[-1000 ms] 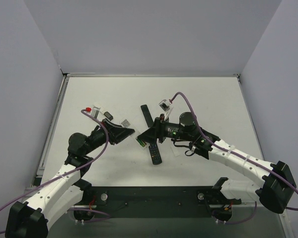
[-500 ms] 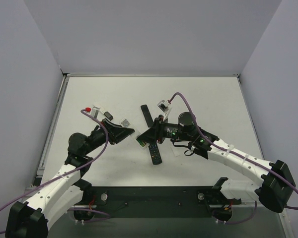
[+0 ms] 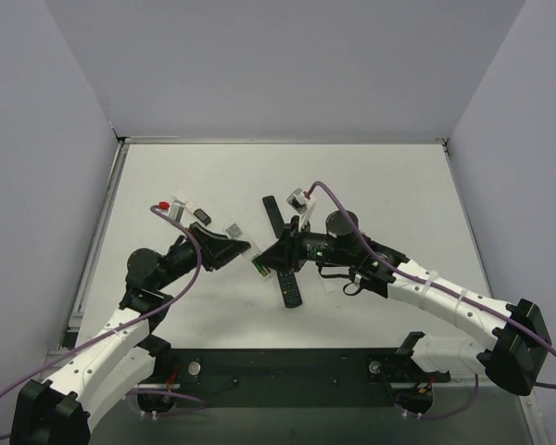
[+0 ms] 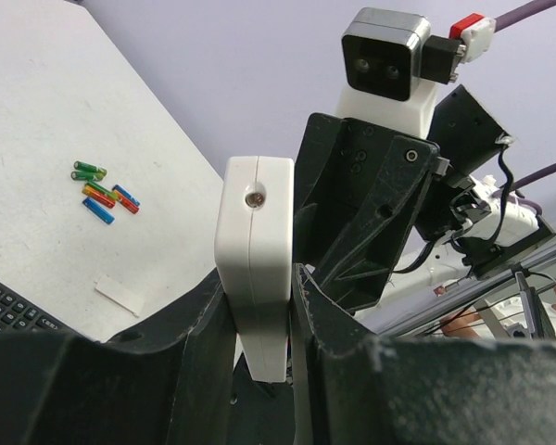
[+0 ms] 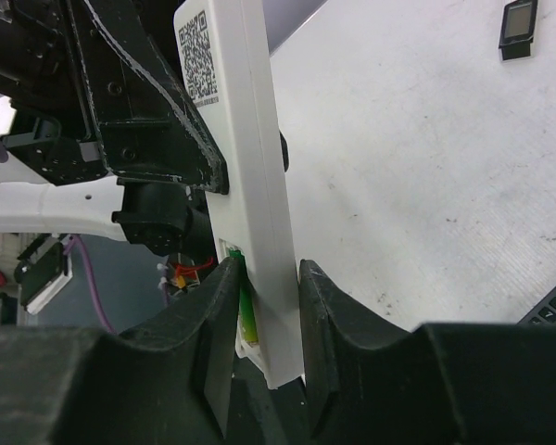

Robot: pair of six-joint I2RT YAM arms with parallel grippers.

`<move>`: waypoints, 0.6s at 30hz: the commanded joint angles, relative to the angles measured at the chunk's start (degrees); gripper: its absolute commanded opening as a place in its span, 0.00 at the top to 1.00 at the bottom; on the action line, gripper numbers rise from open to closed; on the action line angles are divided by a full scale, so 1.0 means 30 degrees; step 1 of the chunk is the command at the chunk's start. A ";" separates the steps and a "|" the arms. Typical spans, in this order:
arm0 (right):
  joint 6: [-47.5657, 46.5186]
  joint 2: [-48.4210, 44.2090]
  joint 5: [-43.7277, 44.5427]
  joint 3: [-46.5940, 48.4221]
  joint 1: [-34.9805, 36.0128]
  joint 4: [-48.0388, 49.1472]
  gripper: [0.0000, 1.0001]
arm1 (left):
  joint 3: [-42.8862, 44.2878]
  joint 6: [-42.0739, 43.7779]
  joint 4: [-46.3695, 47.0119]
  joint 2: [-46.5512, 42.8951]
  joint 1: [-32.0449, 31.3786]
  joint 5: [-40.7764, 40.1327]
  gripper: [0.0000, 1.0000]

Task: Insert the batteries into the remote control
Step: Load the battery into the remote control.

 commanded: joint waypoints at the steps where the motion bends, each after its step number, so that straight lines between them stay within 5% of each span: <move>1: -0.2191 0.0196 0.2242 0.1002 0.0888 -0.2347 0.76 | 0.0618 0.0231 0.1014 -0.0803 -0.0023 -0.0037 1.00; 12: -0.2251 -0.1295 0.2595 0.1969 0.0686 -0.3224 0.42 | 0.0413 0.3538 -0.4201 -0.1683 0.0094 -0.1356 1.00; 18: -0.2456 -0.2352 0.4962 0.2847 -0.0573 -0.6408 0.03 | 0.1084 0.5586 -0.8151 -0.1801 0.0532 -0.1970 1.00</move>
